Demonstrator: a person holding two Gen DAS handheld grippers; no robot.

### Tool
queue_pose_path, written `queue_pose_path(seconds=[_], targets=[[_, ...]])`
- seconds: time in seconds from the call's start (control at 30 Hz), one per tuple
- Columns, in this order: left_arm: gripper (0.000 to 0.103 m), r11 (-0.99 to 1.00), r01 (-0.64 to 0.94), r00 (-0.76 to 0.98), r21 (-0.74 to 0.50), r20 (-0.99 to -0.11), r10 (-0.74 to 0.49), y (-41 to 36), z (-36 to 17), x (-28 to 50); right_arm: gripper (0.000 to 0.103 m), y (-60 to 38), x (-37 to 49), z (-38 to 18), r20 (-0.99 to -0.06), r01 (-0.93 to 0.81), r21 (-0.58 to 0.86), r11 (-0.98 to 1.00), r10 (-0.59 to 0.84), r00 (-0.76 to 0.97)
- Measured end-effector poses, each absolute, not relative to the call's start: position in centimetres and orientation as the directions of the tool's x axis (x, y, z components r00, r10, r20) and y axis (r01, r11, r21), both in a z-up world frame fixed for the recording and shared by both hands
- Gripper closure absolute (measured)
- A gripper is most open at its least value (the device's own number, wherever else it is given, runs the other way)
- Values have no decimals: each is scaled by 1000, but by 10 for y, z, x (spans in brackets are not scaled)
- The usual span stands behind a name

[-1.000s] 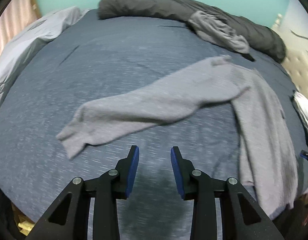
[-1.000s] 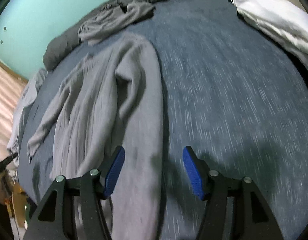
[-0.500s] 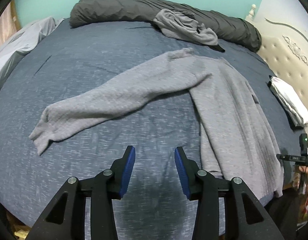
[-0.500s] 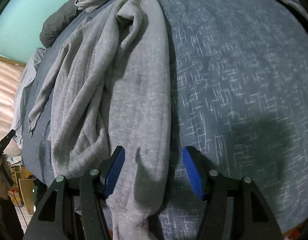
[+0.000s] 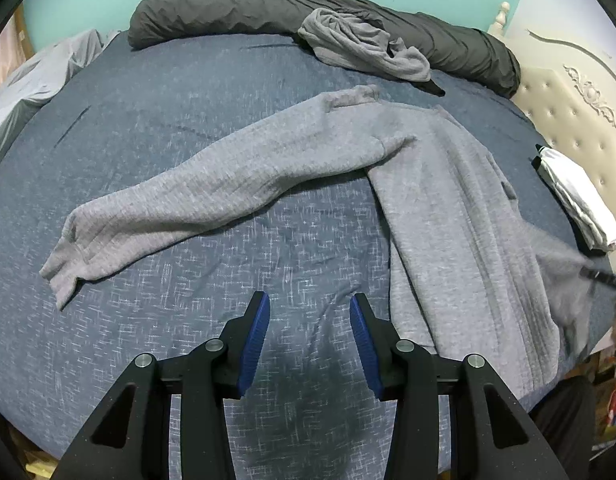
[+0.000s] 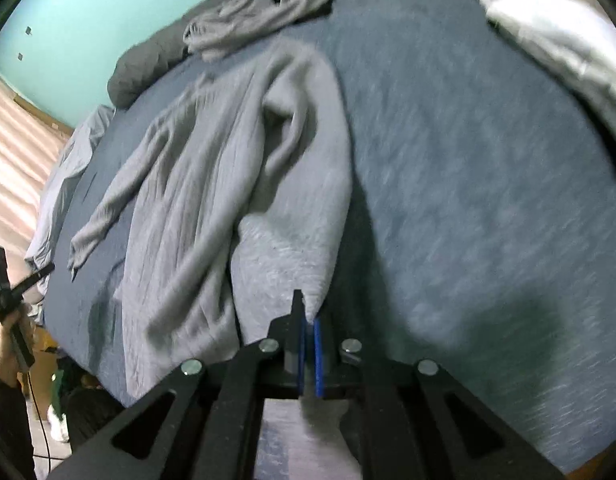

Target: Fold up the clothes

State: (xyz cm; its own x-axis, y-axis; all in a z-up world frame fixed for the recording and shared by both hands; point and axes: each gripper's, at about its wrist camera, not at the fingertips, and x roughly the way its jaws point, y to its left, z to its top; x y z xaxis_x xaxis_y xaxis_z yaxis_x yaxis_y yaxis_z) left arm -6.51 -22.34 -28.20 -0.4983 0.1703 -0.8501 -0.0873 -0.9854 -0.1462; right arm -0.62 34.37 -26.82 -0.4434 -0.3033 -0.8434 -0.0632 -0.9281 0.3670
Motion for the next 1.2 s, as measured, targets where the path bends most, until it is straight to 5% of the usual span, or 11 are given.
queue_pose_path(seconds=[0.43, 0.67, 0.8, 1.0, 1.2], targets=[[57, -988, -58, -442, -143, -884, 154, -231, -313, -77, 100, 454, -47, -174, -811, -233, 138, -963, 25, -584], [57, -987, -40, -413, -153, -897, 156, -237, -326, -83, 100, 481, -70, -175, -800, -311, 7, -950, 182, -572], [57, -985, -55, -394, -165, -903, 173, -235, -330, -84, 81, 483, -65, -178, -765, -397, -31, -917, 278, -582], [53, -973, -94, -364, -213, -902, 232, -216, -338, -84, 68, 442, -48, -177, -759, -272, 105, -957, 100, -644], [52, -961, -150, -299, -231, -916, 267, -180, -358, -81, 56, 355, -34, -229, -854, -17, 245, -969, -207, -478]])
